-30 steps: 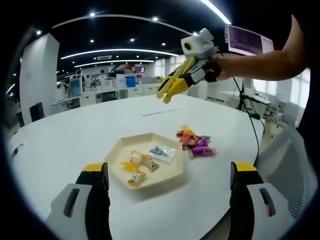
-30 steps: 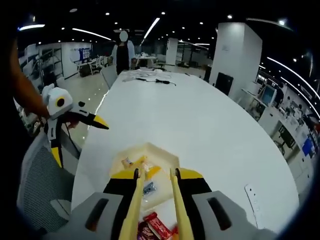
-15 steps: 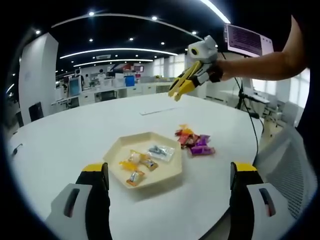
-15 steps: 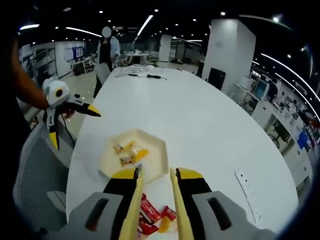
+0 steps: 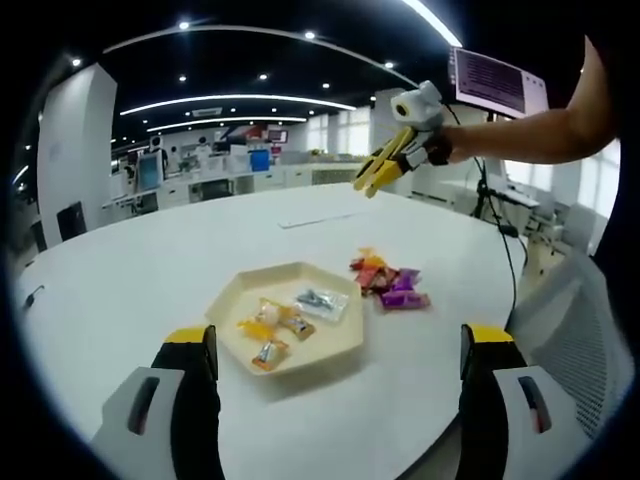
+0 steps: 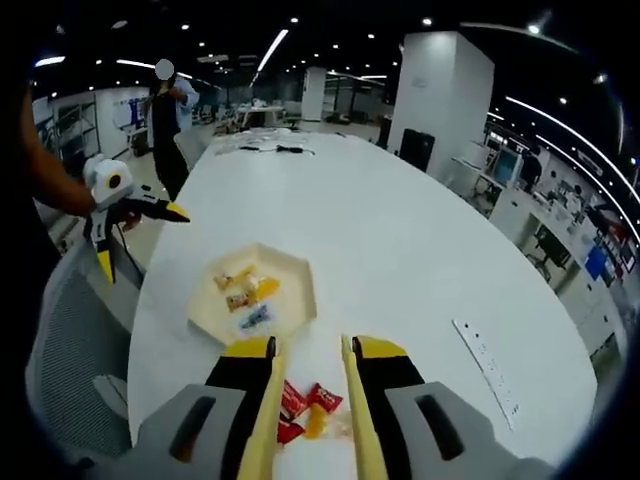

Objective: Place the target food into the container with the food tongs after gripping and lifting it, then release it inside without dropping or visibly crushing the food.

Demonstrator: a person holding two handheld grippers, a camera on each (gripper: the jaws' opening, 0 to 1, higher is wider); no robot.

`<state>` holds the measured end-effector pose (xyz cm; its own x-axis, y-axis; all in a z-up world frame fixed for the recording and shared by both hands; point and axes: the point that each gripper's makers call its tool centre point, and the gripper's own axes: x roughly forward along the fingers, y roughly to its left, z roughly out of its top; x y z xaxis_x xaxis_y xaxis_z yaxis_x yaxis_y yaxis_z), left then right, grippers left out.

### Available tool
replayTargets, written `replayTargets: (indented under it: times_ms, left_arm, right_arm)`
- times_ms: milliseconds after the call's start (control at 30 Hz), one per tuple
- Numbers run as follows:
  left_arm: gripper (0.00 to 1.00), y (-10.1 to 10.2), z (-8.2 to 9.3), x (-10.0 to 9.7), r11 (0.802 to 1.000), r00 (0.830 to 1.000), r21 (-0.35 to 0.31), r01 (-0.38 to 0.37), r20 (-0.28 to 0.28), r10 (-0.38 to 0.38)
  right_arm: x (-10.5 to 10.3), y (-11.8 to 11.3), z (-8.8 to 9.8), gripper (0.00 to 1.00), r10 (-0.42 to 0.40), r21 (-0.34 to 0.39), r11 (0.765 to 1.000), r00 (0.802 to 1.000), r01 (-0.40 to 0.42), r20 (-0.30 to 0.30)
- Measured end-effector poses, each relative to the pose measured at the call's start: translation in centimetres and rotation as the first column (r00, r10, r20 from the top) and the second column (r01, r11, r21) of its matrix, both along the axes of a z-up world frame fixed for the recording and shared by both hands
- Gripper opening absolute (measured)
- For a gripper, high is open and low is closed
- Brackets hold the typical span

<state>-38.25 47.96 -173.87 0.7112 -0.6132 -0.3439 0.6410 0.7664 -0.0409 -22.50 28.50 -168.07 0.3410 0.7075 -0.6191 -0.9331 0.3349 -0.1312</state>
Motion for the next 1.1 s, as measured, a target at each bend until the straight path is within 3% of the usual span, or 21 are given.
replayTargets:
  times_ms: [400,567,600,967,1100]
  left_arm:
    - [0.97,-0.1,-0.2,0.0,1.000,1.000,0.007,0.002,-0.007,-0.002]
    - [0.97,0.1,-0.2,0.0,1.000,1.000,0.006,-0.005,-0.011,0.005]
    - [0.97,0.1,-0.2,0.0,1.000,1.000,0.006,-0.005,-0.011,0.005]
    - [0.97,0.3,-0.5,0.1,1.000,1.000,0.020,-0.014,-0.022,0.014]
    - [0.97,0.3,-0.7,0.1,1.000,0.999,0.025,-0.016,-0.027,0.017]
  right_arm:
    - [0.8,-1.2,-0.6,0.30,-0.017,0.000,1.000,1.000,0.017,0.002]
    - [1.0,-1.3,-1.5,0.30,0.015,-0.011,1.000,0.999,-0.015,0.032]
    - [1.4,-1.5,-1.9,0.29,0.009,-0.020,1.000,0.999,-0.008,0.052]
    - [2.5,-2.3,-5.2,0.29,-0.015,-0.014,1.000,1.000,0.015,0.007]
    - [2.4,-2.2,-6.7,0.29,0.005,-0.043,0.999,1.000,-0.005,0.001]
